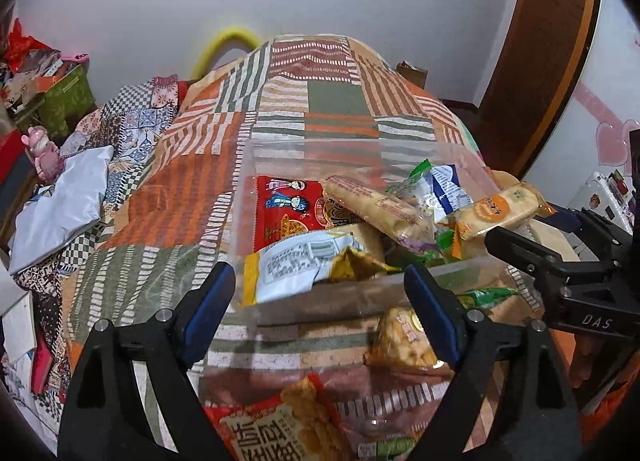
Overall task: Organize snacks
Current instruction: 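Lower the white chip bag and bread pack into the clear box, open both tools, then grasp the red snack bag with the left tool while the right tool grasps the orange puff bag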
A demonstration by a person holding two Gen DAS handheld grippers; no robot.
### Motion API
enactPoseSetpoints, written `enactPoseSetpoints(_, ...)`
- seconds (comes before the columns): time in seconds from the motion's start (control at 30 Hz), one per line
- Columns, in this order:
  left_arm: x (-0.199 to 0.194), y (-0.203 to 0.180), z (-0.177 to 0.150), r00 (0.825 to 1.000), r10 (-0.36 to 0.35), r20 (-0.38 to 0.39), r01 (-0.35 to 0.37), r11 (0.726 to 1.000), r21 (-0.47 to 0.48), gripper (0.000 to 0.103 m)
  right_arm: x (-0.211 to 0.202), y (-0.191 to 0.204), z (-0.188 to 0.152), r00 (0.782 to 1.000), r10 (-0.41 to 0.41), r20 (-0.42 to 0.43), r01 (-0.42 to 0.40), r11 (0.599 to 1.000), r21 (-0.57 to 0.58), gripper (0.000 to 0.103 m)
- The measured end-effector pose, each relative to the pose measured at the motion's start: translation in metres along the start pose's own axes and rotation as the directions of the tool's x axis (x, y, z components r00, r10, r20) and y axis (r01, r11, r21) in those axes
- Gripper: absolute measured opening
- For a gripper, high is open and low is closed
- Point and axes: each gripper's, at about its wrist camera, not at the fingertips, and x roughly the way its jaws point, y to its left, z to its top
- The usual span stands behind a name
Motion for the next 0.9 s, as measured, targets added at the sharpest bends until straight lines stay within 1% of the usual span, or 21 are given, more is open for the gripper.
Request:
enactPoseSetpoints(0.23,-0.021,0.013,-0.018,1.000,0.023,0.001,-0.023,1.000,-0.017,0.091,-0.020,0.006,-0.008,1.000,-0.007,0.025,0.007,1.000,-0.016,0.089)
enactPoseSetpoints(0.43,-0.030,0.028,-0.045,0.998,0.043,-0.039,-0.045,0.998,-0.035,0.091,-0.031,0.016,-0.022,1.000,0.017,0.018,-0.017,1.000,-0.026,0.089)
enactPoseSetpoints(0.6,-0.026,0.035,-0.069,0.994,0.056,-0.090,-0.059,0.998,-0.033,0.091,-0.032,0.029,-0.038,0.999,0.040,-0.012,-0.041,0.998,-0.048,0.089)
enactPoseSetpoints(0.9,-0.006,0.031,-0.103,0.982,0.047,-0.184,-0.047,0.999,0.006,0.091,-0.022,0.055,-0.069,0.990,0.103,-0.098,-0.109,0.992,-0.059,0.089)
